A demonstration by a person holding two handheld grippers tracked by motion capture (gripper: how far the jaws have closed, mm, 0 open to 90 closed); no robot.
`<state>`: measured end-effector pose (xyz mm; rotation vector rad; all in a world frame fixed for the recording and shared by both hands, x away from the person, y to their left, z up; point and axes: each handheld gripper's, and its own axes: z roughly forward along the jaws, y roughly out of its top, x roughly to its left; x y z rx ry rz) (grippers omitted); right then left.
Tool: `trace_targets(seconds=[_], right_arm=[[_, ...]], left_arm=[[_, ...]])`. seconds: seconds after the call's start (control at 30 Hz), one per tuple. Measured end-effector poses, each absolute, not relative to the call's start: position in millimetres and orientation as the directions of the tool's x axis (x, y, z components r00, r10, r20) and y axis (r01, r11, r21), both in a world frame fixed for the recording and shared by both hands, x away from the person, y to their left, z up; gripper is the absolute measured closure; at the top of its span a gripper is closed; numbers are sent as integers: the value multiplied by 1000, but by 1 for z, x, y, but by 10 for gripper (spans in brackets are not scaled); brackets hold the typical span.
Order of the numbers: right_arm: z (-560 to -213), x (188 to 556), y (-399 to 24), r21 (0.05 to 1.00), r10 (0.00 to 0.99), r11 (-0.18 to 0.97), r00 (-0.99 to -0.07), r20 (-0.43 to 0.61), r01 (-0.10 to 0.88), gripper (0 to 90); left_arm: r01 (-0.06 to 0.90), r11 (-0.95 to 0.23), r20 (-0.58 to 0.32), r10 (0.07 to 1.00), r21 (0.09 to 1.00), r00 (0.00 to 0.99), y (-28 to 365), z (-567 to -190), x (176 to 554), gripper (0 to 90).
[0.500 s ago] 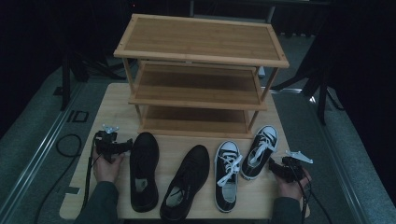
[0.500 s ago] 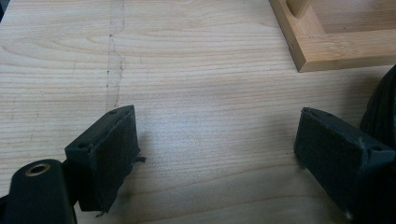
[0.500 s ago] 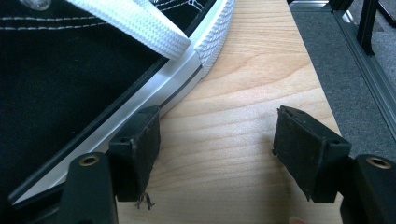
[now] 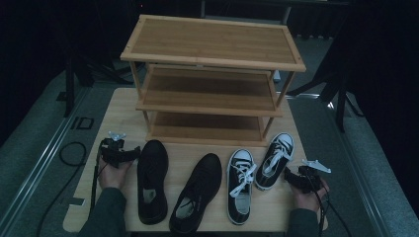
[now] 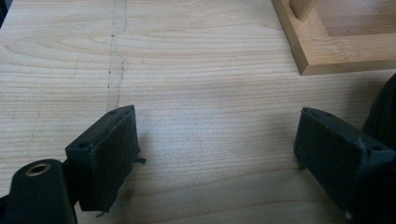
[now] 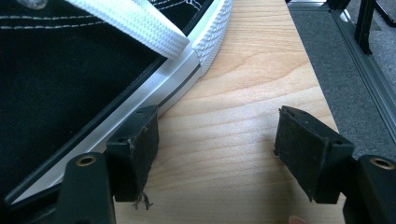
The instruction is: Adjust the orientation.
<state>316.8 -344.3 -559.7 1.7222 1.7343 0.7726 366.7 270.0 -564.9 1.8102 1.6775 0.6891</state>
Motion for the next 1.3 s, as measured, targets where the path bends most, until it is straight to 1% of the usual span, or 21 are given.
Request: trace_targets(seconds=[0.07, 0.1, 0.2, 0.23, 0.27, 0.3, 0.33, 0.37, 0.4, 0.43, 0.47, 0.5, 0.53, 0.73, 0.77, 0.8, 0.87, 0.93, 1.0, 1.07, 1.3], right_arm=[[-560, 317, -344, 742, 1000, 4, -8, 2, 670, 299], [-560, 317, -344, 742, 1000, 3, -8, 2, 670, 299], [-560, 317, -344, 742, 1000, 3, -8, 2, 670, 298], [-560, 317, -344, 742, 1000, 3, -8, 3, 670, 298], [-560, 317, -344, 742, 1000, 3, -8, 2, 670, 298], [-560, 317, -344, 742, 1000, 3, -8, 2, 670, 298], [-560, 317, -345, 742, 1000, 3, -8, 3, 670, 297], [-560, 317, -345, 742, 1000, 3, -8, 3, 670, 297], [-560, 317, -345, 742, 1000, 4, -8, 2, 670, 297], [-560, 317, -345, 742, 1000, 4, -8, 2, 670, 297], [-560, 317, -345, 742, 1000, 4, -8, 2, 670, 297], [-560, 317, -345, 742, 1000, 3, -8, 3, 670, 297], [-560, 317, -345, 742, 1000, 4, -8, 3, 670, 297], [-560, 317, -345, 742, 1000, 3, -8, 4, 670, 297], [-560, 317, -345, 742, 1000, 3, -8, 4, 670, 297], [-560, 317, -345, 743, 1000, 3, -9, 4, 670, 296], [-560, 317, -345, 743, 1000, 3, -9, 4, 670, 296], [-560, 317, -345, 743, 1000, 3, -9, 5, 670, 296], [-560, 317, -345, 743, 1000, 3, -9, 5, 670, 296], [-560, 317, -345, 743, 1000, 3, -9, 5, 670, 296], [-560, 317, -345, 743, 1000, 3, -9, 5, 670, 296]], left_arm=[[698, -49, -9, 997, 714, 79, 270, -565, 366, 163], [691, -54, -8, 996, 721, 86, 271, -564, 364, 229], [689, -54, -8, 996, 722, 87, 271, -564, 363, 251], [688, -53, -10, 996, 724, 88, 272, -564, 362, 296], [689, -53, -10, 996, 723, 88, 272, -563, 362, 317], [690, -55, -7, 996, 722, 87, 273, -563, 361, 317], [694, -54, -7, 996, 718, 85, 274, -562, 361, 359], [698, -51, -9, 997, 714, 83, 274, -561, 360, 359], [702, -47, -11, 997, 710, 78, 275, -560, 360, 387], [707, -46, -9, 997, 706, 73, 276, -559, 359, 443], [706, -46, -4, 998, 707, 70, 277, -558, 357, 465], [702, -40, -9, 998, 711, 67, 278, -557, 356, 465], [700, -26, -46, 995, 714, 84, 280, -554, 353, 499], [694, -37, -77, 988, 719, 133, 282, -546, 347, 580], [697, -56, -66, 987, 715, 146, 281, -545, 346, 580], [695, -86, -44, 985, 714, 167, 281, -543, 344, 604], [697, -92, -50, 982, 711, 181, 282, -543, 343, 638], [705, -98, -69, 976, 703, 205, 284, -542, 341, 645], [710, -95, -87, 973, 698, 215, 285, -542, 340, 673], [710, -100, -77, 974, 697, 213, 285, -540, 337, 685], [713, -153, -64, 961, 684, 268, 277, -536, 332, 818]])
